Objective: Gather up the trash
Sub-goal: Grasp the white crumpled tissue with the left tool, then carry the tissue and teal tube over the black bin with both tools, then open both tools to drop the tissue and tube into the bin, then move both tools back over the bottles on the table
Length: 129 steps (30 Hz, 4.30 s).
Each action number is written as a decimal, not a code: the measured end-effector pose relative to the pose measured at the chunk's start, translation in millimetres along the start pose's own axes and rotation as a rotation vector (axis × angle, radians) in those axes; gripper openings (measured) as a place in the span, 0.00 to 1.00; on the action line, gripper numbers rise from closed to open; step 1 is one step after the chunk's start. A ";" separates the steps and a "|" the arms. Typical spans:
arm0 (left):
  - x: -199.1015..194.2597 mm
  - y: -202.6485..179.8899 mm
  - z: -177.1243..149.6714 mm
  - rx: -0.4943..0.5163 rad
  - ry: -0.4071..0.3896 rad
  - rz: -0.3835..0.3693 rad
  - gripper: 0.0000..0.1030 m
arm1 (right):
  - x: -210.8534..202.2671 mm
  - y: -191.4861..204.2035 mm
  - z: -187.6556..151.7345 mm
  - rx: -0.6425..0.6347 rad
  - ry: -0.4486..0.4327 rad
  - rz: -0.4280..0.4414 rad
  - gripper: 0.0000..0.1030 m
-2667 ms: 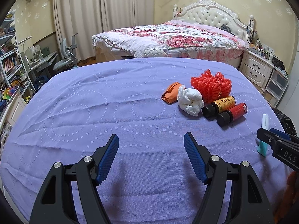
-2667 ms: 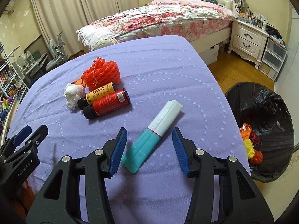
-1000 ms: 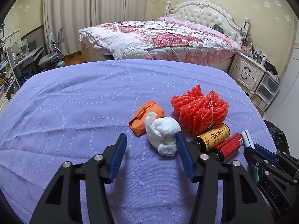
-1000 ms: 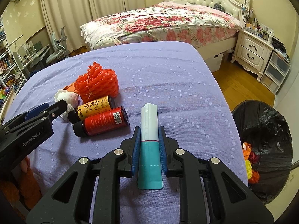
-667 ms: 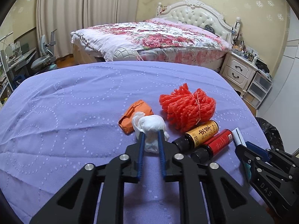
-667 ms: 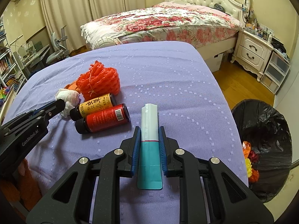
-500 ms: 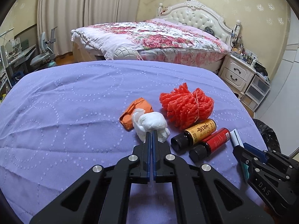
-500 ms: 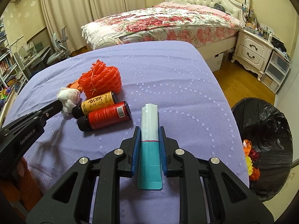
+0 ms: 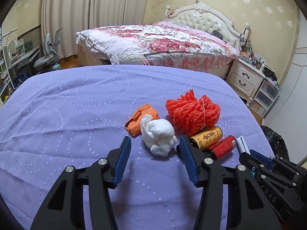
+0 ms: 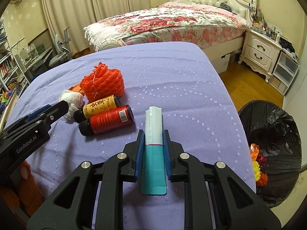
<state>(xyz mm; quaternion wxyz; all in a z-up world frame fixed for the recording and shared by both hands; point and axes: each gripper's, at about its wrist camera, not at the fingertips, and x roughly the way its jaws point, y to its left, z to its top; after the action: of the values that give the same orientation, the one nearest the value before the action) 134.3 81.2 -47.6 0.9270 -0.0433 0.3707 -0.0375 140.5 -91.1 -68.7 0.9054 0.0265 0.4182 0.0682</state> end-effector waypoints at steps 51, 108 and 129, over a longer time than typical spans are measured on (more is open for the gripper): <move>-57.6 -100.6 -39.0 0.174 -0.044 -0.184 0.23 | -88.4 -79.1 -42.4 0.127 -0.118 -0.117 0.18; 20.0 -233.3 -23.8 0.317 0.034 -0.174 0.68 | -73.4 -231.3 -49.7 0.409 -0.132 -0.264 0.33; -10.8 -44.1 -29.2 0.065 0.052 0.070 0.69 | -45.2 -86.2 -22.8 0.156 -0.073 -0.054 0.39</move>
<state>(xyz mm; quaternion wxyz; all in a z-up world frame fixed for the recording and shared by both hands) 104.7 37.0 -56.5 0.9186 0.0008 0.3947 -0.0185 102.9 -183.1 -58.5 0.9168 0.0881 0.3894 0.0102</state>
